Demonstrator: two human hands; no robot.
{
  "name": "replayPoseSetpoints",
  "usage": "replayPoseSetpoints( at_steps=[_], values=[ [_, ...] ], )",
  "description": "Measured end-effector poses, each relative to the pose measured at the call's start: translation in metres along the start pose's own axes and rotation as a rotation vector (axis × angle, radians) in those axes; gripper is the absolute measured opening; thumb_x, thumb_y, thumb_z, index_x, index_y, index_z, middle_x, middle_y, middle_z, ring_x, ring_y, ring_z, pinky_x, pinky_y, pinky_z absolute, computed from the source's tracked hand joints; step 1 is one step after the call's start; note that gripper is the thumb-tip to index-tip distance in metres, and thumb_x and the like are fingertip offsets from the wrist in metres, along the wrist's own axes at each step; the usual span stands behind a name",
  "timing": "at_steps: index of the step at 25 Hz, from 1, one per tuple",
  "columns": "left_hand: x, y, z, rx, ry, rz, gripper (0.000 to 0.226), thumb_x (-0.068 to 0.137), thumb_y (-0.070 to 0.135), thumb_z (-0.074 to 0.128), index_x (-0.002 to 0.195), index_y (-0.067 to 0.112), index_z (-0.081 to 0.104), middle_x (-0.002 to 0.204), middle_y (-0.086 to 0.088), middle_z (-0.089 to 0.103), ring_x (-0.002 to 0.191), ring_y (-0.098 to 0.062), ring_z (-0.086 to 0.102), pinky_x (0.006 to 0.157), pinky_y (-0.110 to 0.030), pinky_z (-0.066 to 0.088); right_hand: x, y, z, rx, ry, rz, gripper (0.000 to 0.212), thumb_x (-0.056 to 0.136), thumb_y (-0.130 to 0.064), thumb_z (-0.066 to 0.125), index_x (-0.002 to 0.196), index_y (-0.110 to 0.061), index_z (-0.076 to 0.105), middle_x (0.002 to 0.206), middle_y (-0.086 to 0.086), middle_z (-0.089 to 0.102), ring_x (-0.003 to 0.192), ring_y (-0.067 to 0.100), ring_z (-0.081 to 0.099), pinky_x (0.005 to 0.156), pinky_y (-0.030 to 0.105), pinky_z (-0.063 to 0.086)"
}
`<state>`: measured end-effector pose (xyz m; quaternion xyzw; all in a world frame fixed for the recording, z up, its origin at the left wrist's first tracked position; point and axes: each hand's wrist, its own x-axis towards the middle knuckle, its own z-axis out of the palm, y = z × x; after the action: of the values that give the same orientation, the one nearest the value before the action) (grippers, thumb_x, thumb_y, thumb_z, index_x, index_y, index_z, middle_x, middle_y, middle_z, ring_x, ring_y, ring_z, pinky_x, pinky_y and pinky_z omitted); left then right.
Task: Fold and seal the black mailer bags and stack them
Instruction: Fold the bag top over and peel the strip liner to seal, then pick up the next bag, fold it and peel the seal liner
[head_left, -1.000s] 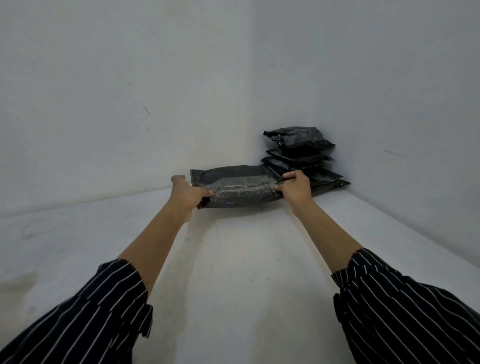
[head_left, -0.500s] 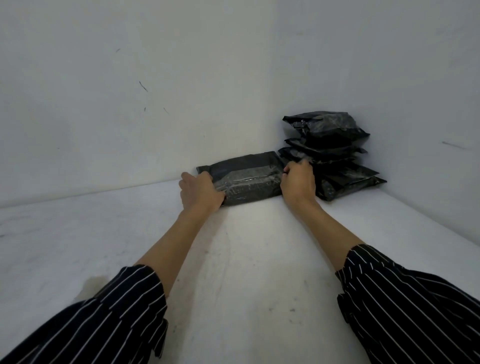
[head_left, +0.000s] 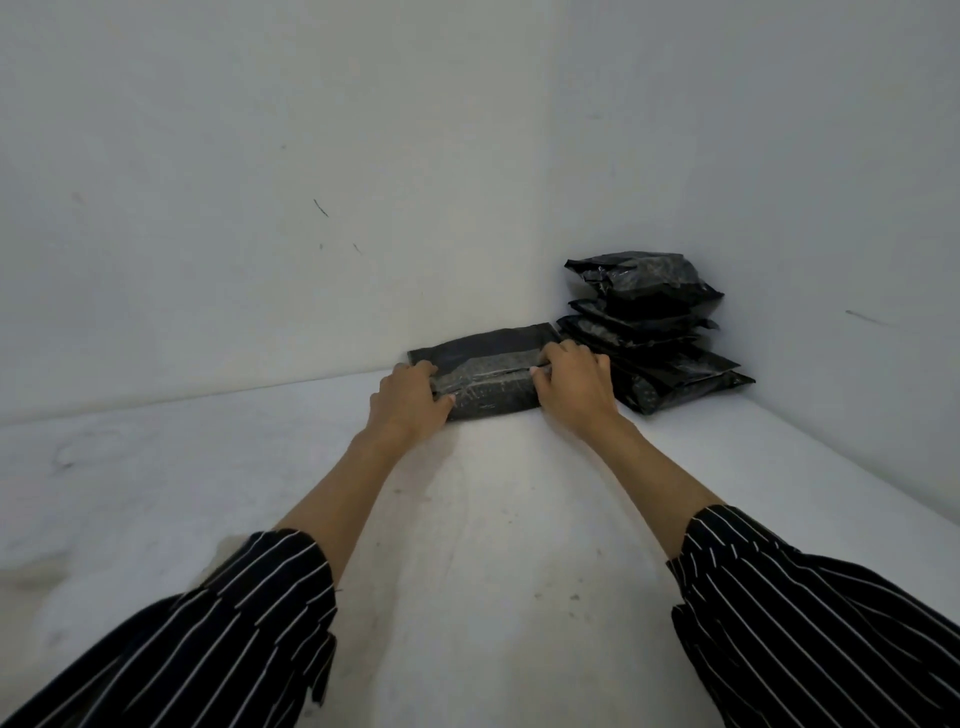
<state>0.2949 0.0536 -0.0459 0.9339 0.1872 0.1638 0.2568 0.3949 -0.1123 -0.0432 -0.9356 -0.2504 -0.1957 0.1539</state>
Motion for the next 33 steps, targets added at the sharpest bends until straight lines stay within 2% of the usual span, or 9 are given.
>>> replayPoseSetpoints(
  at_steps=[4, 8, 11, 14, 19, 22, 28, 31, 33],
  values=[
    [-0.031, -0.015, -0.03, 0.062, 0.062, -0.006, 0.033, 0.092, 0.028, 0.056, 0.12, 0.01, 0.057, 0.123, -0.014, 0.054, 0.114, -0.03, 0.051, 0.098, -0.04, 0.04, -0.025, -0.033, -0.026, 0.069, -0.062, -0.029, 0.021, 0.097, -0.024, 0.045, 0.101, -0.008, 0.058, 0.107, 0.009, 0.062, 0.1, 0.026, 0.056, 0.095, 0.039, 0.032],
    [-0.083, -0.043, -0.071, 0.091, 0.1, -0.041, 0.022, 0.091, 0.025, 0.055, 0.105, 0.009, 0.062, 0.112, -0.011, 0.062, 0.106, -0.027, 0.055, 0.094, -0.039, 0.043, -0.065, -0.08, -0.056, 0.13, -0.113, -0.091, 0.016, 0.097, -0.023, 0.043, 0.085, -0.014, 0.049, 0.086, 0.005, 0.06, 0.088, 0.025, 0.057, 0.097, 0.036, 0.03],
    [-0.133, -0.064, -0.107, 0.103, 0.137, -0.077, 0.018, 0.091, 0.023, 0.055, 0.097, 0.009, 0.063, 0.106, -0.009, 0.064, 0.102, -0.026, 0.057, 0.089, -0.036, 0.046, -0.1, -0.122, -0.075, 0.169, -0.134, -0.152, 0.017, 0.096, -0.022, 0.044, 0.084, -0.012, 0.049, 0.085, 0.006, 0.062, 0.083, 0.025, 0.056, 0.098, 0.037, 0.033],
    [-0.186, -0.088, -0.14, 0.15, 0.139, -0.109, 0.016, 0.09, 0.024, 0.056, 0.093, 0.01, 0.064, 0.103, -0.008, 0.065, 0.098, -0.025, 0.059, 0.084, -0.034, 0.048, -0.138, -0.164, -0.089, 0.216, -0.177, -0.222, 0.021, 0.096, -0.023, 0.044, 0.092, -0.008, 0.057, 0.089, 0.006, 0.065, 0.087, 0.025, 0.057, 0.099, 0.035, 0.029],
    [-0.271, -0.136, -0.194, 0.302, 0.108, -0.143, 0.02, 0.091, 0.029, 0.055, 0.098, 0.012, 0.063, 0.104, -0.006, 0.064, 0.1, -0.024, 0.056, 0.089, -0.035, 0.045, -0.209, -0.232, -0.109, 0.273, -0.256, -0.395, 0.015, 0.096, -0.022, 0.045, 0.087, -0.012, 0.052, 0.095, 0.006, 0.064, 0.09, 0.025, 0.056, 0.093, 0.035, 0.031],
    [-0.314, -0.157, -0.225, 0.351, 0.14, -0.162, 0.024, 0.091, 0.033, 0.056, 0.104, 0.013, 0.063, 0.105, -0.005, 0.064, 0.103, -0.024, 0.056, 0.093, -0.036, 0.042, -0.243, -0.265, -0.11, 0.31, -0.295, -0.481, 0.017, 0.095, -0.021, 0.045, 0.089, -0.009, 0.055, 0.096, 0.007, 0.063, 0.09, 0.025, 0.056, 0.093, 0.036, 0.034],
    [-0.399, -0.196, -0.294, 0.38, 0.34, -0.246, 0.03, 0.089, 0.031, 0.06, 0.111, 0.011, 0.061, 0.11, -0.011, 0.06, 0.105, -0.03, 0.055, 0.092, -0.04, 0.042, -0.307, -0.35, -0.111, 0.448, -0.384, -0.688, 0.023, 0.095, -0.024, 0.047, 0.106, -0.006, 0.057, 0.109, 0.009, 0.06, 0.097, 0.026, 0.056, 0.093, 0.036, 0.036],
    [-0.428, -0.223, -0.318, 0.435, 0.385, -0.401, 0.039, 0.089, 0.031, 0.06, 0.121, 0.01, 0.056, 0.123, -0.015, 0.055, 0.115, -0.034, 0.05, 0.098, -0.047, 0.039, -0.334, -0.392, -0.107, 0.466, -0.434, -0.74, 0.032, 0.097, -0.03, 0.046, 0.116, -0.006, 0.054, 0.117, 0.011, 0.056, 0.105, 0.028, 0.054, 0.096, 0.038, 0.035],
    [-0.444, -0.24, -0.33, 0.459, 0.402, -0.556, 0.042, 0.089, 0.034, 0.058, 0.122, 0.008, 0.053, 0.123, -0.017, 0.054, 0.114, -0.036, 0.049, 0.095, -0.047, 0.04, -0.346, -0.418, -0.102, 0.467, -0.474, -0.732, 0.037, 0.099, -0.034, 0.042, 0.119, -0.006, 0.054, 0.121, 0.012, 0.053, 0.111, 0.028, 0.051, 0.098, 0.04, 0.034]
  ],
)
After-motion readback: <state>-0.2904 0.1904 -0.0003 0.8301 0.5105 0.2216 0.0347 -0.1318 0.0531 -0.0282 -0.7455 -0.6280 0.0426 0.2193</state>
